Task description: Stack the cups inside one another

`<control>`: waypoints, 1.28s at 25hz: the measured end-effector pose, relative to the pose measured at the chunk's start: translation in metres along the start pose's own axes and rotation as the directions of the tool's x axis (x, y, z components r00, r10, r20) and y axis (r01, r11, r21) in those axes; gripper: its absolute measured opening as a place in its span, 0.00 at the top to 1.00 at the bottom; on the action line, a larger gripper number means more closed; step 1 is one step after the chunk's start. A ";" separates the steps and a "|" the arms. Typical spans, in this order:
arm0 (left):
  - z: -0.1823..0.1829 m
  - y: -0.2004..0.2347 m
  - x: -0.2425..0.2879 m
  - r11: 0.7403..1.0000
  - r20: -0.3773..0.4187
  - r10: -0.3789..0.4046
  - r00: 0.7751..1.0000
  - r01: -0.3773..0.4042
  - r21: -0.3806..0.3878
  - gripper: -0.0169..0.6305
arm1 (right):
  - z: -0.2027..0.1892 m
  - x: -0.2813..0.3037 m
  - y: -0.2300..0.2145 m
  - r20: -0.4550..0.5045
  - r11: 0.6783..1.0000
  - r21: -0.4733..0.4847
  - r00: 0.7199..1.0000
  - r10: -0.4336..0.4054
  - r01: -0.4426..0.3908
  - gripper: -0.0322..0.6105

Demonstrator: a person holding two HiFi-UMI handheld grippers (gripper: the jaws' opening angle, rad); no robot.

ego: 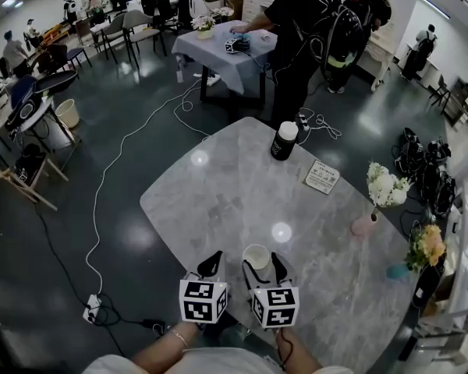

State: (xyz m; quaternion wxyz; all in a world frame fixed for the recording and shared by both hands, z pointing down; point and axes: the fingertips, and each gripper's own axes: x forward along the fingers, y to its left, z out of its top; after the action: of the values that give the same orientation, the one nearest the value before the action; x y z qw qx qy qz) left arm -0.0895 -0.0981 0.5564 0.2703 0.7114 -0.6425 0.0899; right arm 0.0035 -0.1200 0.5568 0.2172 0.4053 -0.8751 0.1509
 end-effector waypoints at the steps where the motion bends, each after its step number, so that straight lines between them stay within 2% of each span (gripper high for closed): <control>1: 0.000 0.001 0.001 1.000 -0.001 0.000 1.000 0.000 0.000 0.98 | 0.000 0.001 0.000 0.001 1.000 -0.001 1.000 0.000 0.000 0.54; 13: 0.007 0.002 0.004 1.000 -0.002 -0.006 1.000 0.006 0.007 0.98 | 0.010 0.000 -0.011 0.005 0.998 0.036 0.999 -0.043 0.042 0.54; 22: 0.018 0.000 0.007 1.000 0.013 -0.019 1.000 0.019 0.020 0.98 | 0.027 -0.009 -0.026 0.055 0.995 0.057 0.995 -0.086 0.083 0.56; 24: 0.024 -0.001 0.009 0.999 0.023 -0.026 0.999 0.025 0.028 0.98 | 0.034 -0.012 -0.032 0.073 0.992 0.064 0.991 -0.110 0.105 0.59; 27: 0.033 -0.002 0.010 0.999 0.041 -0.037 0.998 0.035 0.038 0.98 | 0.043 -0.017 -0.042 0.099 0.986 0.079 0.983 -0.157 0.149 0.72; 32: 0.044 -0.004 0.011 0.997 0.055 -0.045 0.997 0.042 0.061 0.98 | 0.052 -0.027 -0.059 0.132 0.971 0.127 0.967 -0.219 0.202 0.81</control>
State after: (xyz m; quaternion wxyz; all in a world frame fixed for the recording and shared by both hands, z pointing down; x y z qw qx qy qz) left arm -0.0939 -0.1296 0.5238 0.2327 0.7352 -0.6312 0.0829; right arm 0.0519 -0.1623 0.5040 0.1450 0.5175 -0.8306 0.1460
